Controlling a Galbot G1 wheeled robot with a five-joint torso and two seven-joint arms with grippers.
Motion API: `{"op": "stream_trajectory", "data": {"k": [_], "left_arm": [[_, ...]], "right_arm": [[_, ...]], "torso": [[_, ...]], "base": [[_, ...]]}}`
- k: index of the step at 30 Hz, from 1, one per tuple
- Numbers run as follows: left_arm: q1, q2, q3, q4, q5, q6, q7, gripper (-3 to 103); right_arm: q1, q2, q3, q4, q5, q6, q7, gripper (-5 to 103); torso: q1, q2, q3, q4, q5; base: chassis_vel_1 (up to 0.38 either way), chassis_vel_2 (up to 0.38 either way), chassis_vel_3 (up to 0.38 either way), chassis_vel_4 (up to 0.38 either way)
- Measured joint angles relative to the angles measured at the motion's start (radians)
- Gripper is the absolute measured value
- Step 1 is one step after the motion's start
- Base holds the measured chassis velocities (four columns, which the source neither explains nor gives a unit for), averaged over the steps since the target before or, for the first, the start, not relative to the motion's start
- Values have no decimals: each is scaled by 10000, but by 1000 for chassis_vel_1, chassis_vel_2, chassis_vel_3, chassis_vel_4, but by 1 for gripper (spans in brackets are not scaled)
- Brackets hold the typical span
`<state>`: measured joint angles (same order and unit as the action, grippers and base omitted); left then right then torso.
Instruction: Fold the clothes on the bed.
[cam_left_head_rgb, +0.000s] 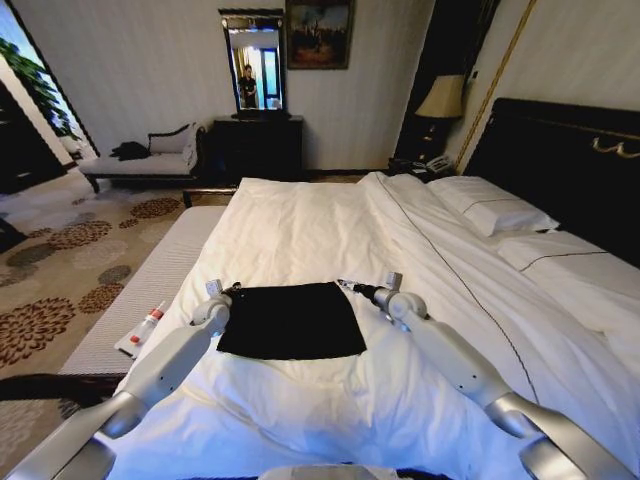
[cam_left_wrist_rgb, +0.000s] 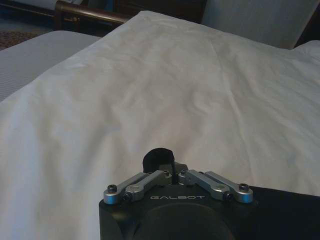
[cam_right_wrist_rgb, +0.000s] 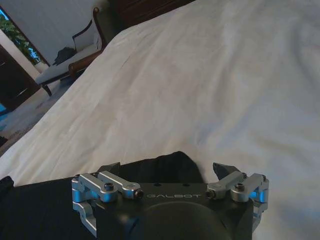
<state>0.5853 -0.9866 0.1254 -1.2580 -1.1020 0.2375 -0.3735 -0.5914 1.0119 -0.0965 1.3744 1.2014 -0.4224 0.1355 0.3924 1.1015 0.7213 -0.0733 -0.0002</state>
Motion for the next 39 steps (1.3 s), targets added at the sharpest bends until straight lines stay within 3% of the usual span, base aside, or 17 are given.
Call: {"op": "stream_trajectory", "data": {"k": [16, 28, 30, 33, 35, 38, 39], "left_arm": [[-208, -18, 337, -149, -94, -18, -7, 0], [-280, -26, 527, -246, -101, -25, 9, 0], [-292, -22, 544, -252, -106, -26, 10, 0], [-344, -15, 584, -260, -132, -25, 14, 0], [-355, -15, 594, -261, -134, -25, 19, 0], [-390, -41, 622, -213, -134, -26, 38, 0], [-390, -41, 622, -213, -134, -26, 38, 0]], "right_arm": [[1247, 1549, -875, -2839, -712, 306, -512, 100], [1620, 2006, -1092, -3954, -1136, 704, -746, 103], [1648, 2055, -1113, -4024, -1158, 732, -752, 99], [1696, 2136, -1142, -4119, -1169, 757, -766, 84], [1701, 2140, -1145, -4119, -1169, 757, -767, 84], [1721, 2136, -1154, -4119, -1129, 757, -769, 68], [1721, 2136, -1154, -4119, -1129, 757, -769, 68]], "torso": [[-1, 2, 0, -1, 1], [-1, 2, 0, -2, 0], [-1, 2, 0, -2, 1], [-1, 1, 0, -1, 1], [-1, 2, -1, -1, 1], [-1, 1, 0, -1, 2], [-1, 1, 0, -1, 2]], "base": [[0, 0, 0, 0], [0, 0, 0, 0], [0, 0, 0, 0], [0, 0, 0, 0], [0, 0, 0, 0], [0, 0, 0, 0], [0, 0, 0, 0]]}}
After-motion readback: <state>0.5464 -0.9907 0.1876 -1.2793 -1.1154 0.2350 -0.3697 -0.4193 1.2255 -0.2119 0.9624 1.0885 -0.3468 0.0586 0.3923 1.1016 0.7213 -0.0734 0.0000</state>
